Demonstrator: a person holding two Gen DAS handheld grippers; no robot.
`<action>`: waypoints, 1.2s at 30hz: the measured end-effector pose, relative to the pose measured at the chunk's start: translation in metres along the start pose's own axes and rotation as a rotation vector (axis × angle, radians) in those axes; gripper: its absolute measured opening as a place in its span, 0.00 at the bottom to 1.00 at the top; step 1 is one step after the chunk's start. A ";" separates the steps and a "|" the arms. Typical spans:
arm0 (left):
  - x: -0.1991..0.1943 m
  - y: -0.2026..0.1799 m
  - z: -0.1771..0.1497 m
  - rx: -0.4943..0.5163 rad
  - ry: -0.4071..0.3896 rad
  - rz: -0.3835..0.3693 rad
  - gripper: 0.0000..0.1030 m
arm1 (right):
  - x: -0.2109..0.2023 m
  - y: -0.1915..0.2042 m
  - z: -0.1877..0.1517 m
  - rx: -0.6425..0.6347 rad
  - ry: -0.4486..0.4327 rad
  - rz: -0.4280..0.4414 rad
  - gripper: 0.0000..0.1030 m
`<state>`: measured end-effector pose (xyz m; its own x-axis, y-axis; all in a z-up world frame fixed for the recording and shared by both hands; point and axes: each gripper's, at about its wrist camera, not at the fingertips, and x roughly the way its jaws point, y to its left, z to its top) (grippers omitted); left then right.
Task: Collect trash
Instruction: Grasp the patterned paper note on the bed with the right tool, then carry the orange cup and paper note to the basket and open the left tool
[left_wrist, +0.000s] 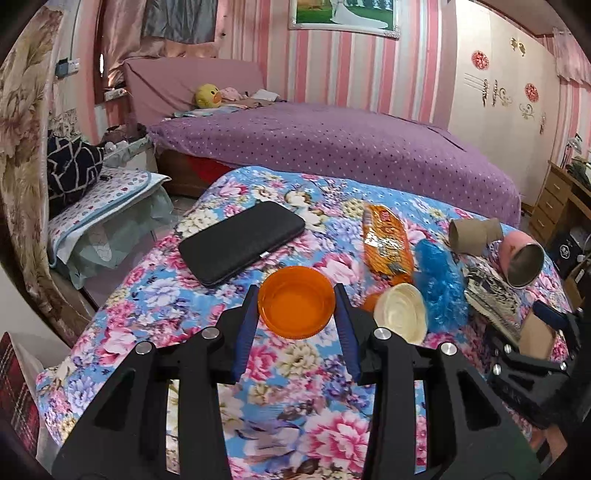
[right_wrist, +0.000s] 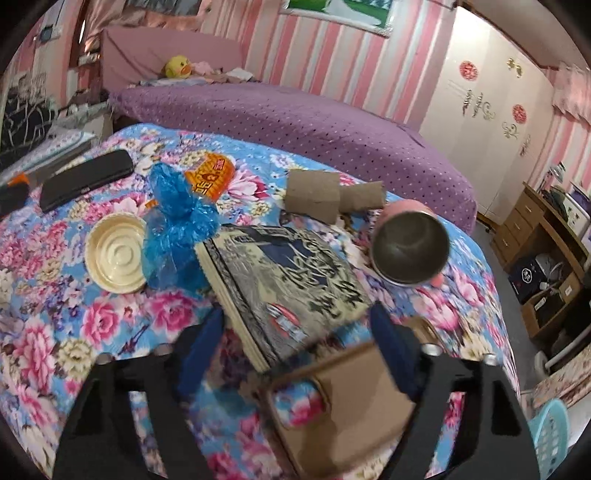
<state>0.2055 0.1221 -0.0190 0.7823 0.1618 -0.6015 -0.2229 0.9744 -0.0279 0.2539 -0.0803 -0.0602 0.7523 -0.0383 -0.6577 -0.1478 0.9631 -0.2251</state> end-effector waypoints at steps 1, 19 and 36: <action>0.000 0.000 0.000 0.003 -0.002 0.003 0.38 | 0.004 0.001 0.002 -0.007 0.011 0.009 0.58; -0.022 -0.019 0.000 0.013 -0.065 -0.040 0.38 | -0.056 -0.079 -0.005 0.135 -0.163 -0.008 0.04; -0.059 -0.096 -0.031 0.143 -0.079 -0.149 0.38 | -0.133 -0.167 -0.095 0.323 -0.245 -0.037 0.04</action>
<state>0.1628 0.0140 -0.0058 0.8447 0.0205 -0.5349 -0.0208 0.9998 0.0054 0.1177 -0.2614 -0.0036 0.8900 -0.0469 -0.4536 0.0616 0.9979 0.0177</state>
